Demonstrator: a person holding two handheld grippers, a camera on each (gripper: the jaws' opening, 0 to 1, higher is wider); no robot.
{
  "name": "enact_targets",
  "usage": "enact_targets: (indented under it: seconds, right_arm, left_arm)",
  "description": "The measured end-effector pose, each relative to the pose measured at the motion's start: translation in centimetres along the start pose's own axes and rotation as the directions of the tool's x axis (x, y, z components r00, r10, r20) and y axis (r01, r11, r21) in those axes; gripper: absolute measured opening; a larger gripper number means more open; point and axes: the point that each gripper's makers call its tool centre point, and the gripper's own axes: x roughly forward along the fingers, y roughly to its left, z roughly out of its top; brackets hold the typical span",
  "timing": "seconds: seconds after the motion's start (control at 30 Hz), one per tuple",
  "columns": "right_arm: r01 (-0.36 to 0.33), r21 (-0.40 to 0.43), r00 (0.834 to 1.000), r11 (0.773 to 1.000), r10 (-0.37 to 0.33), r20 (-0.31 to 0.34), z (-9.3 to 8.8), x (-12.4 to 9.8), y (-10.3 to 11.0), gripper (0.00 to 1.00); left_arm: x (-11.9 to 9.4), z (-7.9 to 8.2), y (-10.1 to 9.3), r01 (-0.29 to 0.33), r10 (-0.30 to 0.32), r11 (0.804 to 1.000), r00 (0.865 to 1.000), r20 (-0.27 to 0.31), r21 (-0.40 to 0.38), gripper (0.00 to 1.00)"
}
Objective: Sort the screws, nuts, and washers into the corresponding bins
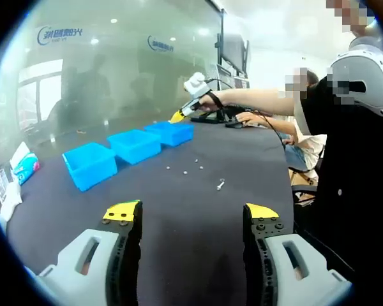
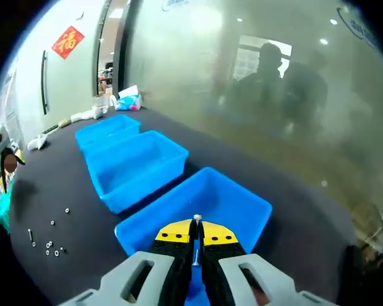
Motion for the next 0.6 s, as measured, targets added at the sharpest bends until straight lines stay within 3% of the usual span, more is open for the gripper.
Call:
enact_targets:
  seconds: [0.23,0.33,0.6]
  right_arm:
    - [0.003,0.003,1.0,1.0,-0.003,0.008,0.0,-0.1,0.3,0.04]
    - [0.005,-0.025,1.0,1.0,-0.005,0.017,0.2,-0.2,0.4,0.14]
    - [-0.003,-0.007,1.0,1.0,0.004,0.03,0.2,-1.0,0.9,0.21]
  left_arm:
    - [-0.1,0.0,0.0,-0.001,0.001,1.0,1.0,0.002,-0.001,0.62]
    - [-0.1,-0.1,0.1,-0.003,0.003,1.0,1.0,0.002,-0.004,0.62]
    - [-0.2,-0.1,0.1,-0.003,0.003,1.0,1.0,0.006,-0.008,0.62]
